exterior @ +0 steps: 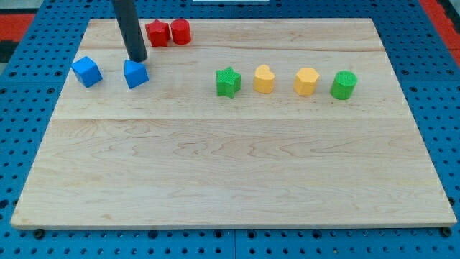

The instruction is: Push the red star along with red circle to top center

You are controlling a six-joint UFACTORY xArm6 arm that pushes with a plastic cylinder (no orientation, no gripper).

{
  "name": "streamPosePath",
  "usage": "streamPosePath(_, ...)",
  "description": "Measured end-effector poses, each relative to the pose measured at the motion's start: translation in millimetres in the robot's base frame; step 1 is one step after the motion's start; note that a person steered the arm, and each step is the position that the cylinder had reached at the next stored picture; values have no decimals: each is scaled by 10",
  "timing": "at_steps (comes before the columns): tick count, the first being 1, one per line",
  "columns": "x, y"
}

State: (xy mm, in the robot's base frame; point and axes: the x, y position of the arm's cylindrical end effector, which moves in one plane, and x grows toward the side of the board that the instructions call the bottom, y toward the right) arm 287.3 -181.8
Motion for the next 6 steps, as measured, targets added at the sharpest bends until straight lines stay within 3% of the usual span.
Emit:
streamPosePath(1,-404,-173)
streamPosePath(2,-527,177)
streamPosePath(6,-502,1312)
